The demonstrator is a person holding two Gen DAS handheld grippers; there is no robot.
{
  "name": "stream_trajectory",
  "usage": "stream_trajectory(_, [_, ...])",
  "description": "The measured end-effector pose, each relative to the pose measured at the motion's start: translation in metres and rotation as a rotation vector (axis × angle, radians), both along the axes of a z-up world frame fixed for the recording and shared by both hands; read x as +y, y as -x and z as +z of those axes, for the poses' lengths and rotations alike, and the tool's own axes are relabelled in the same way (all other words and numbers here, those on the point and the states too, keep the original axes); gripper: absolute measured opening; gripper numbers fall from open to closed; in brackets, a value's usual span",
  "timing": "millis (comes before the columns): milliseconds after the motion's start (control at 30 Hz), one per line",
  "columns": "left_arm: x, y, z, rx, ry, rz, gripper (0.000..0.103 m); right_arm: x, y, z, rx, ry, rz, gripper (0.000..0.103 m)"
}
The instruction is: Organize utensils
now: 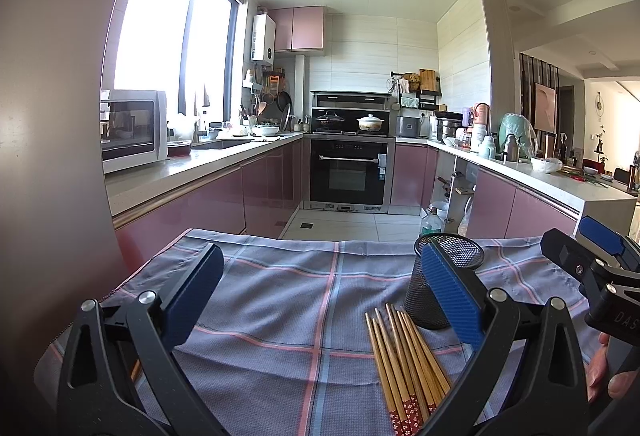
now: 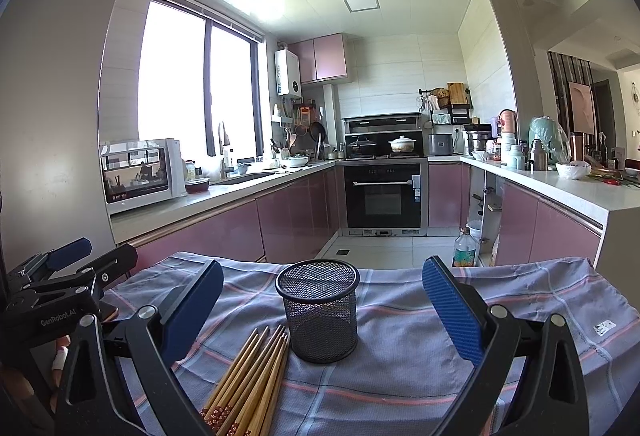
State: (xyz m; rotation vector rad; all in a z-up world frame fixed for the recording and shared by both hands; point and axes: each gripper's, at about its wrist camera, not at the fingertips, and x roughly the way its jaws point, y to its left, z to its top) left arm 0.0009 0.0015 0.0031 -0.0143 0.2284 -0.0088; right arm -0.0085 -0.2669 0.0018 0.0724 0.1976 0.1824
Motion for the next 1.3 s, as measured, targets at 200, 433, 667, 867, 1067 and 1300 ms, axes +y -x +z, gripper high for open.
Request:
stream_trajectory(200, [-0.001,0.000,0.000,0.002,-0.002,0.000,0.097,-0.001,-0.001,-0.001,0.001,-0.002,0.001,0.096])
stream_trajectory(433, [-0.001,0.000,0.000,0.002,-0.002,0.000,0.097,-0.002,-0.002,-0.002,0.004,-0.006,0.002,0.096])
stream_trajectory(667, [-0.002,-0.001,0.000,0.002,-0.004,0.001,0.097,-0.003,-0.001,-0.003,0.007,-0.010,0.004,0.096])
stream_trajectory(867, [-0.002,-0.001,-0.001,0.006,-0.002,-0.001,0.097,-0.003,-0.002,-0.005,0.017,-0.014,0.010,0.096])
stream_trajectory(1067, [-0.002,-0.006,-0.008,0.041,-0.015,-0.007,0.097,-0.002,-0.005,-0.007,0.051,-0.014,0.028,0.096])
stream_trajectory(1300, [-0.002,-0.024,-0.023,0.167,-0.047,-0.049,0.097,0.000,-0.016,-0.020,0.168,-0.001,0.088,0.095])
